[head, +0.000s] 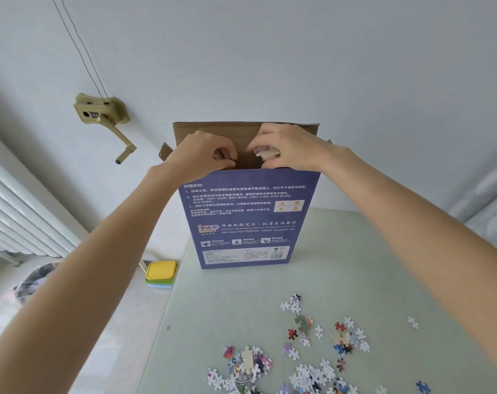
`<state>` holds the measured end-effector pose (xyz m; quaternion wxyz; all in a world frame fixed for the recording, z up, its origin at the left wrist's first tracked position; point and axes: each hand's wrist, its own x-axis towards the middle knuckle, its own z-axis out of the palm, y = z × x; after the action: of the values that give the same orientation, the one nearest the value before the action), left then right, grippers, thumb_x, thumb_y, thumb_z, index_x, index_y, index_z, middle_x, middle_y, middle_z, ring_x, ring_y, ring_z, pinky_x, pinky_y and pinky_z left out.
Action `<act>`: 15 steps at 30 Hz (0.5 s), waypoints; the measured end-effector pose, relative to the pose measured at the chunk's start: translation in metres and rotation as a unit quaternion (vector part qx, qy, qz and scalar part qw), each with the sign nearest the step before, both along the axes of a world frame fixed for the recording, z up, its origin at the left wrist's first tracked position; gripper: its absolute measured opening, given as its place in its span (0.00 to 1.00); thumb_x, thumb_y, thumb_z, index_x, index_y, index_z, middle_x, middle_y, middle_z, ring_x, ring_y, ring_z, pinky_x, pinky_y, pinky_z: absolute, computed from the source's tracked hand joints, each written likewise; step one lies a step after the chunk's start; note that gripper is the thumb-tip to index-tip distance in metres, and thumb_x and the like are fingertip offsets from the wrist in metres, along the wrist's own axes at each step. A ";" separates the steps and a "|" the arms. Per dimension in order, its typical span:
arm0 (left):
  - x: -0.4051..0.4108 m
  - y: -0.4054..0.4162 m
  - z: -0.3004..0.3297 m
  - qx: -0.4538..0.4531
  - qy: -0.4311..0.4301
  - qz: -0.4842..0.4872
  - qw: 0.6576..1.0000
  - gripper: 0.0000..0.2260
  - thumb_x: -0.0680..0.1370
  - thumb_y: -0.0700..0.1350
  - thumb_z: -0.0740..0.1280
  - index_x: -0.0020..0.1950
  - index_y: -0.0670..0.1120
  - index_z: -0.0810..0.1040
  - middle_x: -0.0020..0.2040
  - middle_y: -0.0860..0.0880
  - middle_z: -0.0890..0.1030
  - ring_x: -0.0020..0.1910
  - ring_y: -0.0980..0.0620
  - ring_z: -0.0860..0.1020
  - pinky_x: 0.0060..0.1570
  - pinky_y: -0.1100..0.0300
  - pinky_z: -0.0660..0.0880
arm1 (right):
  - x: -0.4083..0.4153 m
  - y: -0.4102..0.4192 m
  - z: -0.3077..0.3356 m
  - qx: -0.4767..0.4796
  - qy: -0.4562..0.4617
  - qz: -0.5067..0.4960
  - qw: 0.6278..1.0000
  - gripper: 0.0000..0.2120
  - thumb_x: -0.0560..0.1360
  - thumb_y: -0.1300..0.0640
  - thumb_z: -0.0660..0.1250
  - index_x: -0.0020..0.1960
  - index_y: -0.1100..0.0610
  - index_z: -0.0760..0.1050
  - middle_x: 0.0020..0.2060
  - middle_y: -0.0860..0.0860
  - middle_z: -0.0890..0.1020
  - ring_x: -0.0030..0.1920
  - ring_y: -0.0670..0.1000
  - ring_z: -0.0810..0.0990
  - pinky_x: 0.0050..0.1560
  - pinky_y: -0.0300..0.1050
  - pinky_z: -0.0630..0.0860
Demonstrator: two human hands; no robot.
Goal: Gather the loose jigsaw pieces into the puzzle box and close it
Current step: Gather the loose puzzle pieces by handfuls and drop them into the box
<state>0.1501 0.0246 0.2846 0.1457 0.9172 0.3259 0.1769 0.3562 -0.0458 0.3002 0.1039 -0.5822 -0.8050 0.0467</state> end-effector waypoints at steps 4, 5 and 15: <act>-0.005 -0.009 -0.002 -0.022 -0.025 -0.011 0.999 0.04 0.75 0.49 0.68 0.46 0.52 0.82 0.41 0.56 0.82 0.41 0.58 0.79 0.47 0.64 0.73 | 0.000 0.000 0.003 0.034 -0.028 0.004 0.999 0.12 0.71 0.52 0.70 0.52 0.53 0.76 0.47 0.50 0.76 0.46 0.53 0.75 0.45 0.49 0.72; -0.007 -0.011 -0.003 -0.033 -0.033 -0.020 0.999 0.03 0.75 0.49 0.69 0.46 0.52 0.82 0.40 0.56 0.82 0.41 0.58 0.79 0.47 0.64 0.75 | 0.000 0.001 0.002 0.046 -0.034 -0.002 0.998 0.11 0.71 0.51 0.70 0.52 0.53 0.77 0.47 0.50 0.77 0.46 0.53 0.76 0.44 0.48 0.71; -0.010 -0.021 -0.007 0.027 -0.035 -0.012 0.999 0.06 0.73 0.44 0.69 0.45 0.56 0.82 0.37 0.58 0.80 0.40 0.60 0.79 0.41 0.64 0.73 | -0.003 -0.004 -0.019 0.102 0.057 -0.066 0.991 0.10 0.72 0.52 0.70 0.52 0.52 0.79 0.43 0.47 0.80 0.45 0.48 0.73 0.46 0.48 0.72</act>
<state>0.1402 0.0034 0.2776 0.1343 0.9179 0.3050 0.2154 0.3527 -0.0494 0.2809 0.2116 -0.6171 -0.7579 -0.0098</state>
